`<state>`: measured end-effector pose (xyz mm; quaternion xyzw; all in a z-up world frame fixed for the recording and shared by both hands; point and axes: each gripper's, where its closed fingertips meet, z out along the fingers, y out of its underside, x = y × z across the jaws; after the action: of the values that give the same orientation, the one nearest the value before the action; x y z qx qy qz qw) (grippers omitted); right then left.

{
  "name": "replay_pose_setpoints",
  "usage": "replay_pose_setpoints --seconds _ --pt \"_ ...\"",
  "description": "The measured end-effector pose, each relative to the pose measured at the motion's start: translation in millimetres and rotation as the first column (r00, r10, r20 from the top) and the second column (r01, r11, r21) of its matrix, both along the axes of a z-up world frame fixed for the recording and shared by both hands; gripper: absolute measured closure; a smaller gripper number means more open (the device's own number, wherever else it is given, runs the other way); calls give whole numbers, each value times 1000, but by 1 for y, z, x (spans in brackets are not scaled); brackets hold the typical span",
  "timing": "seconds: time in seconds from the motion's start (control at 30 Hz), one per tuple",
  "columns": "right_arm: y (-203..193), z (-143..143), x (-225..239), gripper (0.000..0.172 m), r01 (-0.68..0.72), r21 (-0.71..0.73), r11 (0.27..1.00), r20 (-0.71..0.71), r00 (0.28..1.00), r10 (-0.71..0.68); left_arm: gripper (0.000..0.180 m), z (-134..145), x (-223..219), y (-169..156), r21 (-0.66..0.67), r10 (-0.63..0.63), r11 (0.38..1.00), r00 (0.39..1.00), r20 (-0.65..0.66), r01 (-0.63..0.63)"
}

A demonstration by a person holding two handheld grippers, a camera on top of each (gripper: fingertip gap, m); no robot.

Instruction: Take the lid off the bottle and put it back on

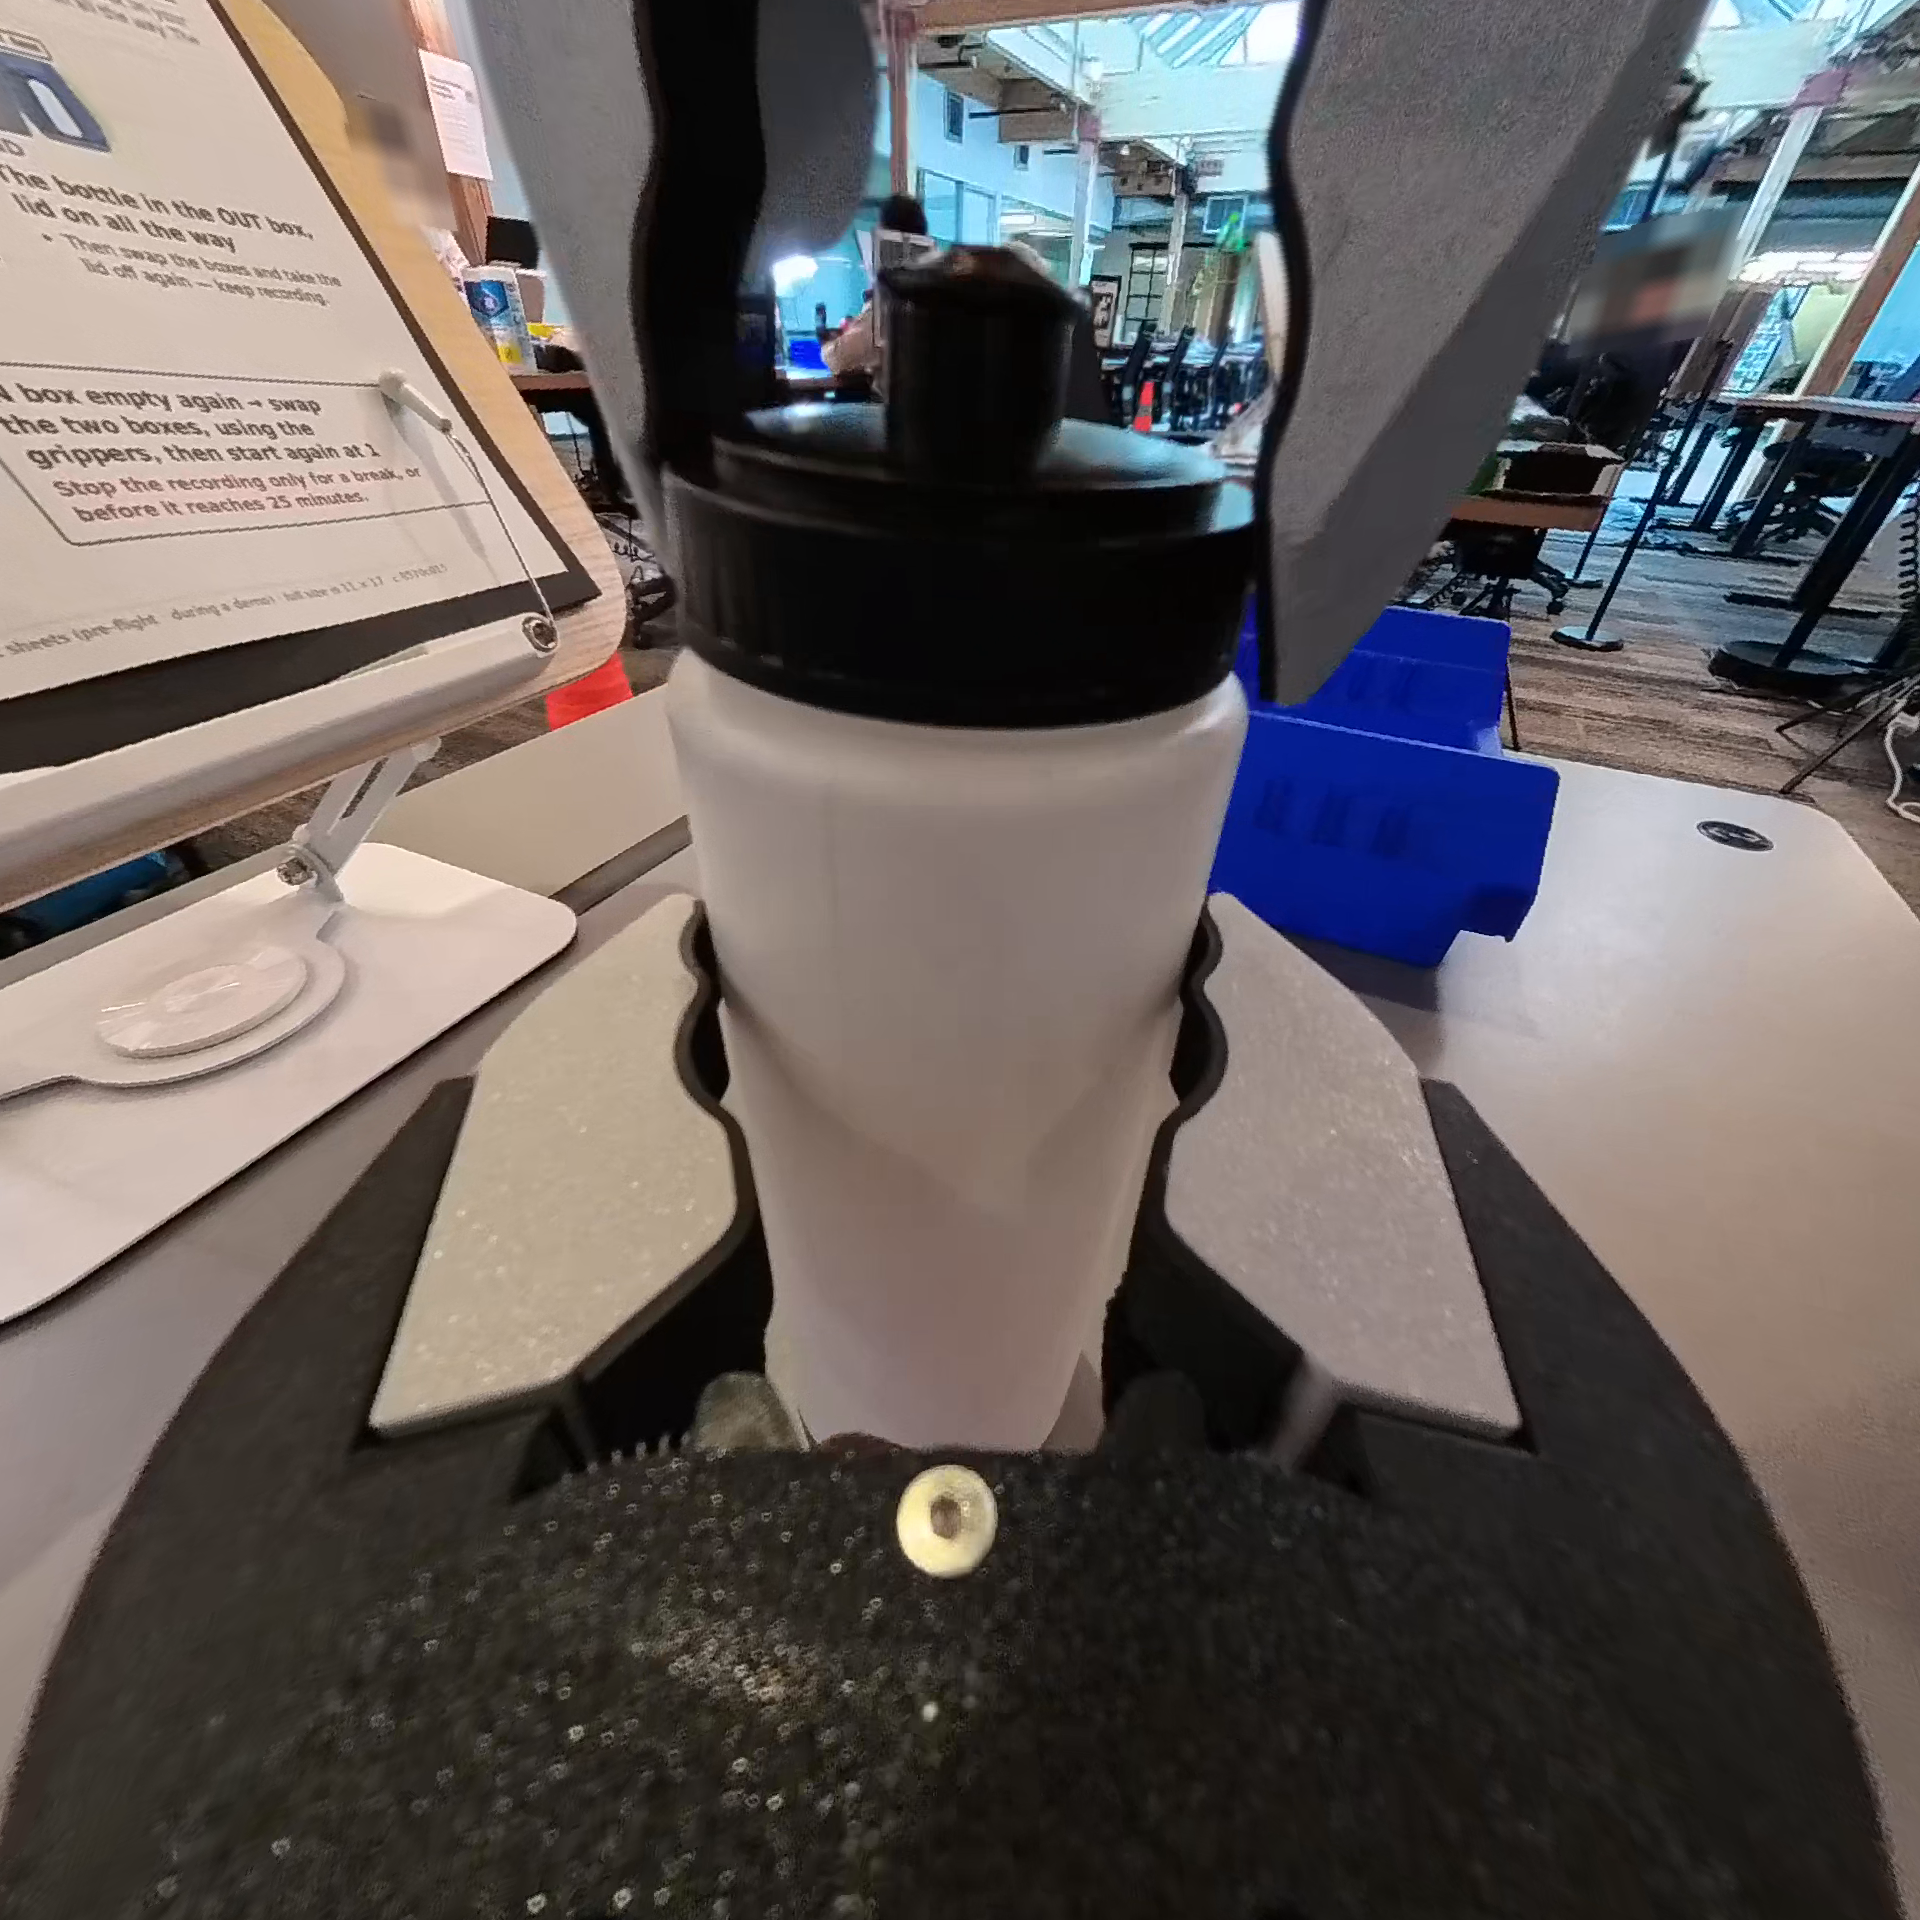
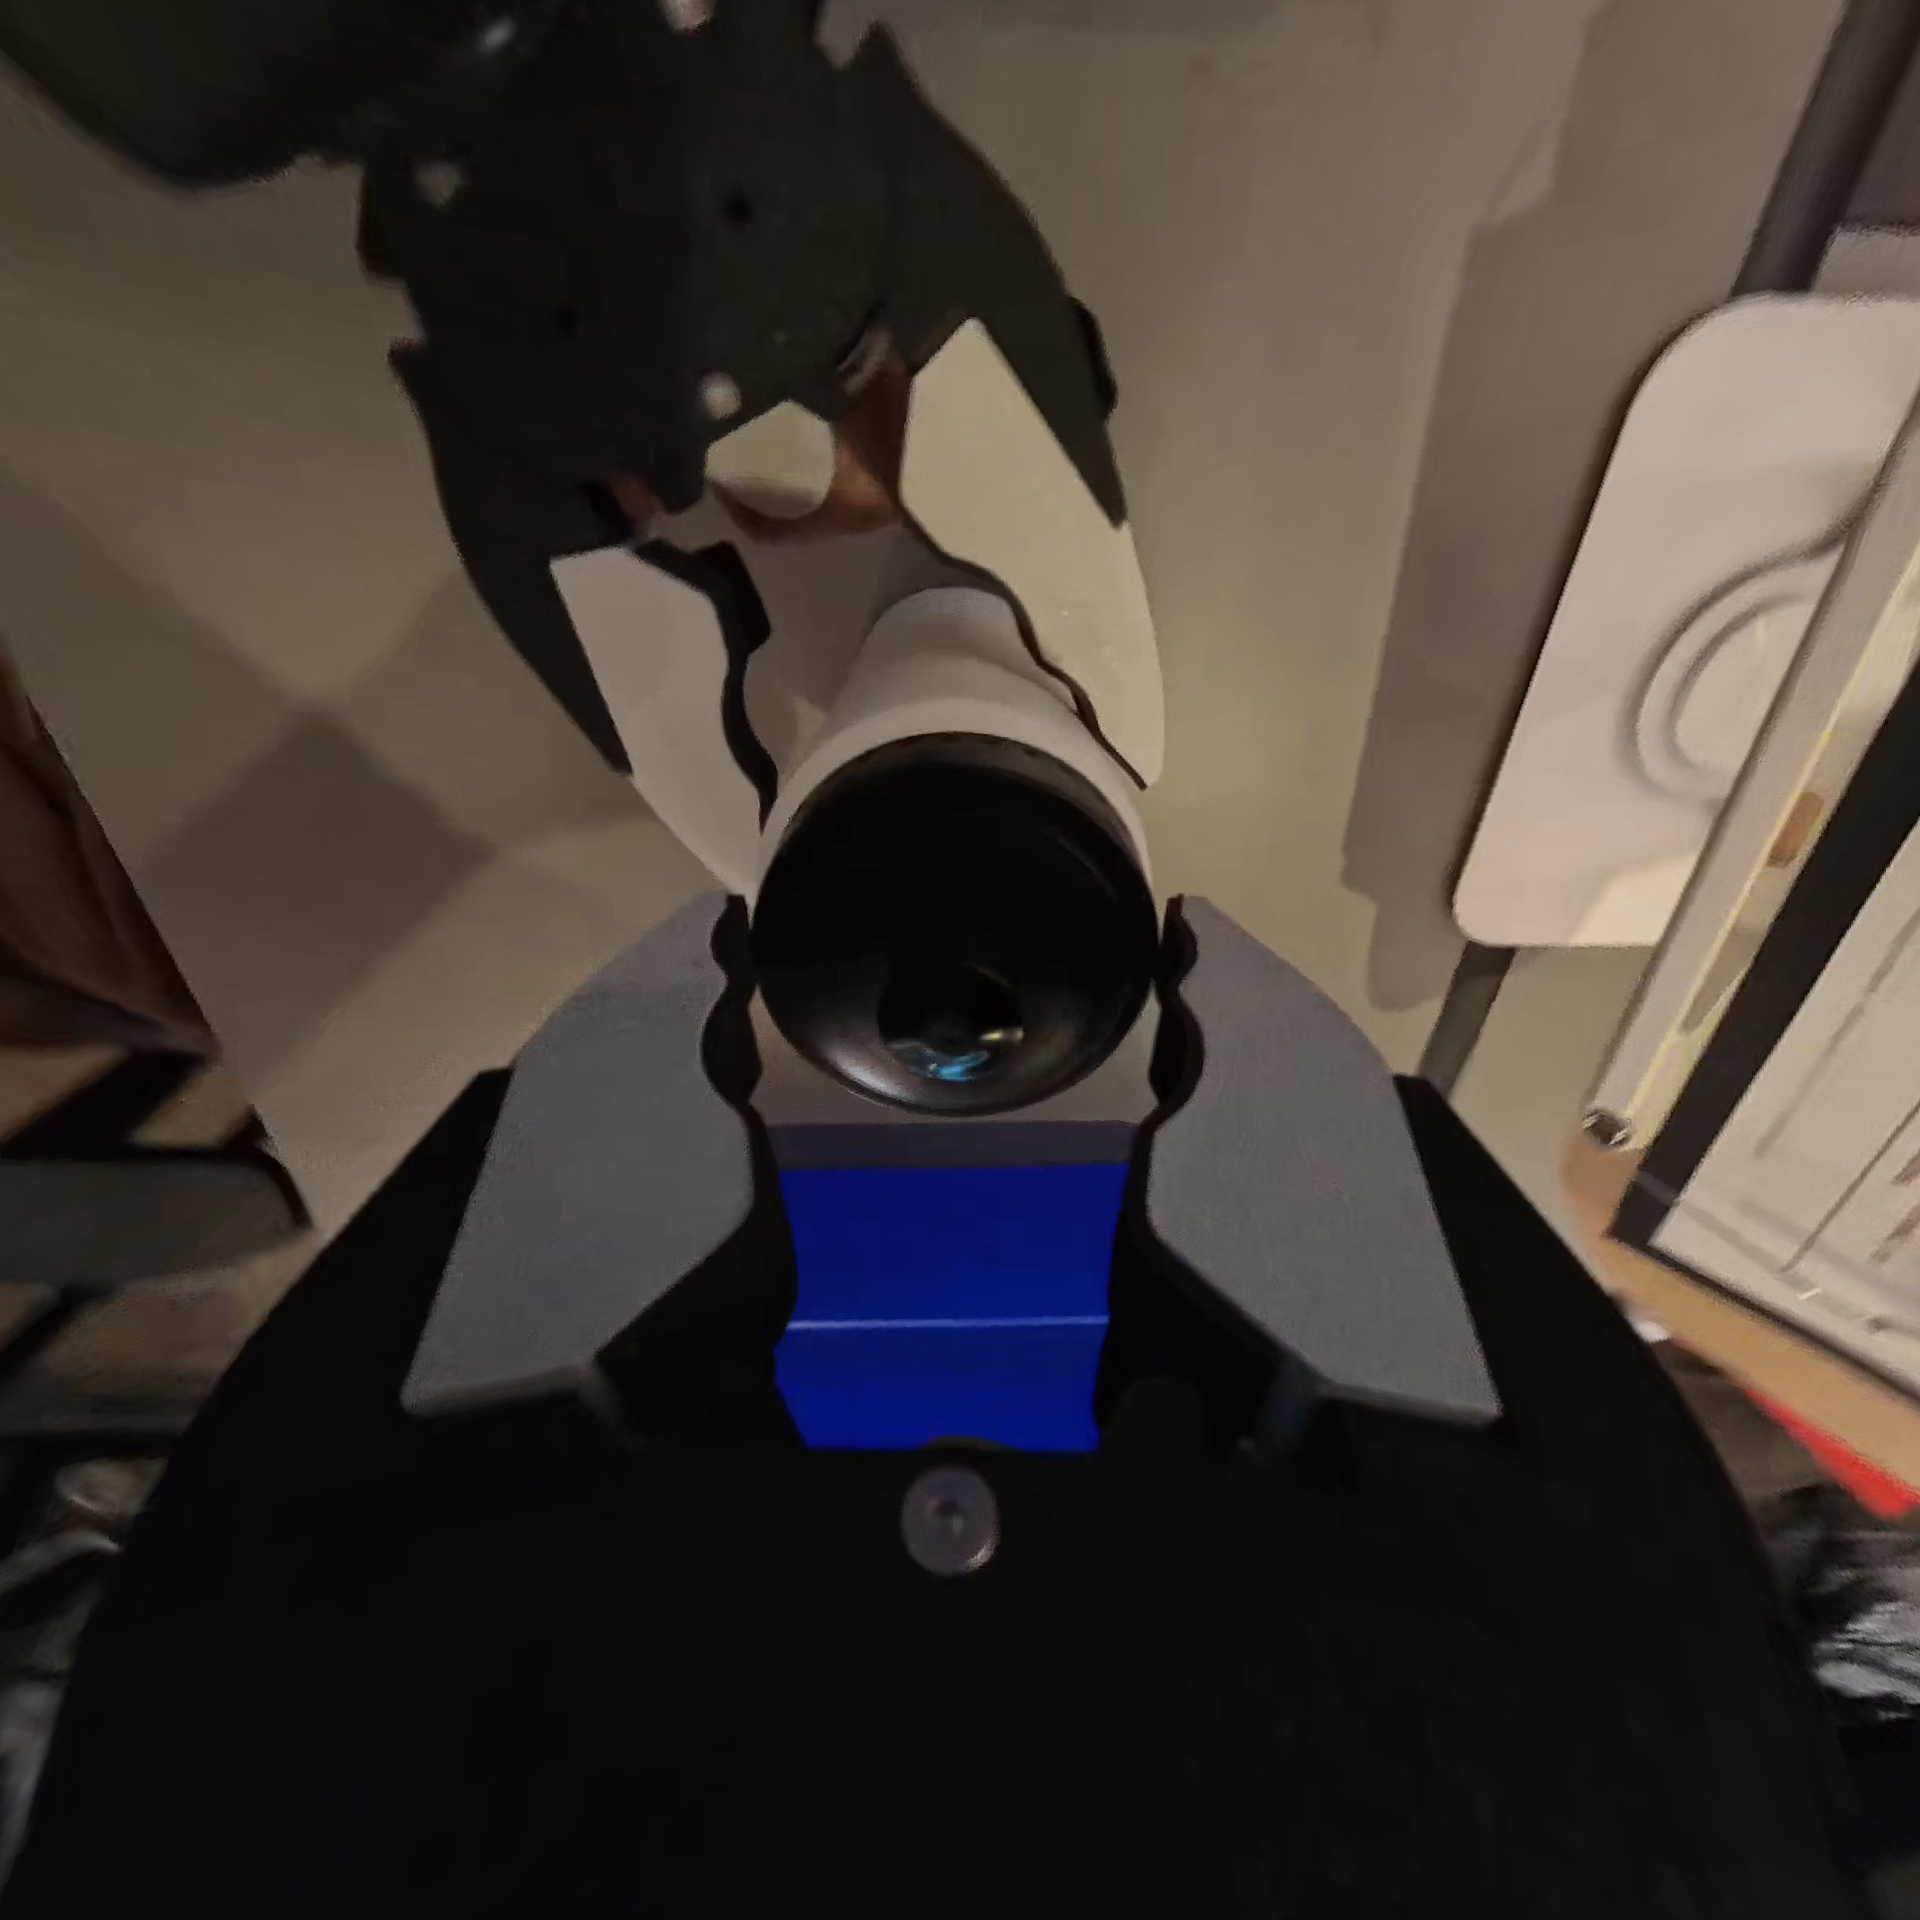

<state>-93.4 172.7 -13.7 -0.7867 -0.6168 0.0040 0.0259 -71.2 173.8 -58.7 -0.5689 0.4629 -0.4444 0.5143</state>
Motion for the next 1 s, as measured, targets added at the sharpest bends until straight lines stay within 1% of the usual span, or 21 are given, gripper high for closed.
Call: replay_pose_setpoints --seconds 0.1,0.17,0.23,0.27,0.33,0.4,0.47,0.53,0.6,0.63,0.67,0.7,0.73,0.77,0.83,0.87,0.93,0.97,1.0 --pt "0 0 1 98 -215 -6 977 57 975 215 96 0 0 -1 1 -16 1000 1000 -3 16" --pt "-1 1 2 97 -392 -2 920 90 916 390 96 0 0 -3 8 -24 1000 1000 -7 24" --pt "-2 1 2 97 -535 -2 845 126 838 530 96 -1 0 -3 16 -28 999 999 -21 29" --pt "-2 1 2 97 -576 -2 817 135 809 571 96 -1 0 -3 19 -28 999 999 -34 29" --pt "-2 1 2 97 -617 -7 787 159 776 610 96 -1 0 -4 21 -31 999 999 -40 32" --pt "-2 2 1 98 -623 15 782 171 772 612 96 -1 -1 -4 13 -32 999 999 -32 33" --pt "-1 10 -4 100 -607 96 789 141 793 593 96 -1 -2 -3 4 -29 1000 999 -27 29" --pt "-7 23 -15 84 -521 176 835 34 851 524 96 -1 -2 -3 5 -26 1000 999 -28 26" --pt "-14 36 -25 61 -367 211 906 -110 912 395 96 -1 -2 -3 5 -21 1000 999 -29 21" --pt "-11 42 -28 55 -263 251 932 -163 937 308 96 -1 -2 -3 4 -18 1000 999 -27 18" --pt "-5 46 -28 56 -139 288 947 -211 956 204 96 -1 -2 -2 2 -15 1000 1000 -24 15" --pt "-1 48 -28 54 0 298 955 -269 959 84 96 -1 -2 -2 1 -12 1000 1000 -21 12" --pt "1 48 -28 52 128 275 953 -329 944 -32 96 -1 -2 -2 0 -11 1000 1000 -18 11" --pt "3 46 -26 50 256 249 934 -381 913 -148 96 -1 -2 -1 -2 -10 1000 1000 -15 10" --pt "6 37 -18 47 455 189 870 -438 832 -340 96 -1 -1 0 -6 -11 1000 1000 -9 11" --pt "5 31 -10 47 534 160 830 -428 795 -429 96 -1 -1 0 -6 -11 1000 1000 -9 10" --pt "3 21 -5 44 633 81 770 -401 728 -556 96 -1 -2 -1 1 -9 1000 1000 -18 9" --pt "4 19 -1 46 663 80 744 -385 709 -590 96 -1 -2 -1 2 -9 1000 1000 -25 9" --pt "6 18 2 51 688 102 718 -372 696 -614 96 -1 -2 -1 1 -9 1000 1000 -27 9"
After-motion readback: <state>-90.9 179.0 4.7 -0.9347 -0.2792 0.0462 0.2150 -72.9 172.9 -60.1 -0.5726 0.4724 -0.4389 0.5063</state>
